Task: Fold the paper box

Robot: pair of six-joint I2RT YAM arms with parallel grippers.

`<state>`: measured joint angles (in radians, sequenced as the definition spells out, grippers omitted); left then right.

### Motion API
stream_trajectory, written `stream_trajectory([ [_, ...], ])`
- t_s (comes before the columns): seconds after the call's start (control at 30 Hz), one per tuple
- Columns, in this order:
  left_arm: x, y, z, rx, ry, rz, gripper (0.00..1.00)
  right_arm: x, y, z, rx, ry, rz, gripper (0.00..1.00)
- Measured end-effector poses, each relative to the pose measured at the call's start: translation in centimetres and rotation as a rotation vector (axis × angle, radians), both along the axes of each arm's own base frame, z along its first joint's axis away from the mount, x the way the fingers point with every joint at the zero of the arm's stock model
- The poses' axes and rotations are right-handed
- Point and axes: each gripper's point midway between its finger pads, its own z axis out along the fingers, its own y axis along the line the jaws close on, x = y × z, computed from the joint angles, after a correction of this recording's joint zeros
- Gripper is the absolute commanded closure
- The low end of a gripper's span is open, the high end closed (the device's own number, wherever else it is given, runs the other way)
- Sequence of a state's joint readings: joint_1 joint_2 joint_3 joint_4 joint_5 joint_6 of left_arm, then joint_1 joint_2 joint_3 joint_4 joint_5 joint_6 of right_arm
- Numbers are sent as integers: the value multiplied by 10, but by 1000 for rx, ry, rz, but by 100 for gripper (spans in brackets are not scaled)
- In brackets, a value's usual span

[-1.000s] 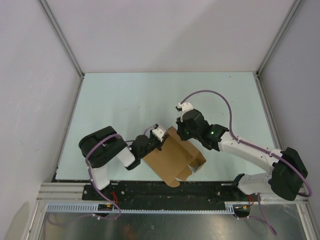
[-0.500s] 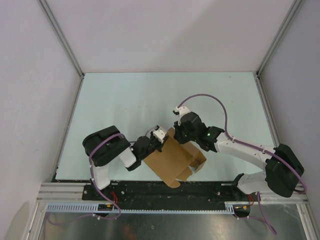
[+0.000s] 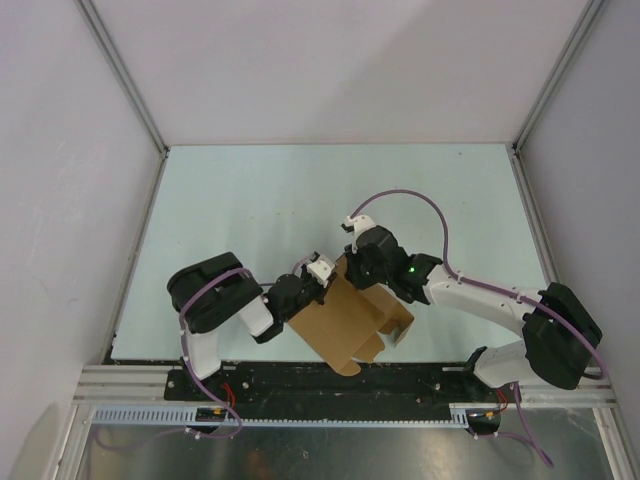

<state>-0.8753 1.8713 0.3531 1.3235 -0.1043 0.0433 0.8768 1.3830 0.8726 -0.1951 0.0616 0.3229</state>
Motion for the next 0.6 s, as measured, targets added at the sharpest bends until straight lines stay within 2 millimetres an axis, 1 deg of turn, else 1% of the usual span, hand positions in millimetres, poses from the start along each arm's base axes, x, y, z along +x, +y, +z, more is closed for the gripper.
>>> stream_trajectory([
  [0.33,-1,0,-1,1,4,0,78,-1,2,1,6,-2,4,94],
  [0.43,-2,0,-2,-4,11,3,85,-1,2,1,6,-2,4,94],
  [0.47,-2,1,-2,-5,13,6,89,-1,2,1,6,-1,5,94],
  [0.6,-1,2,-3,-13,23,24,94,-2,3,1,6,-1,7,94],
])
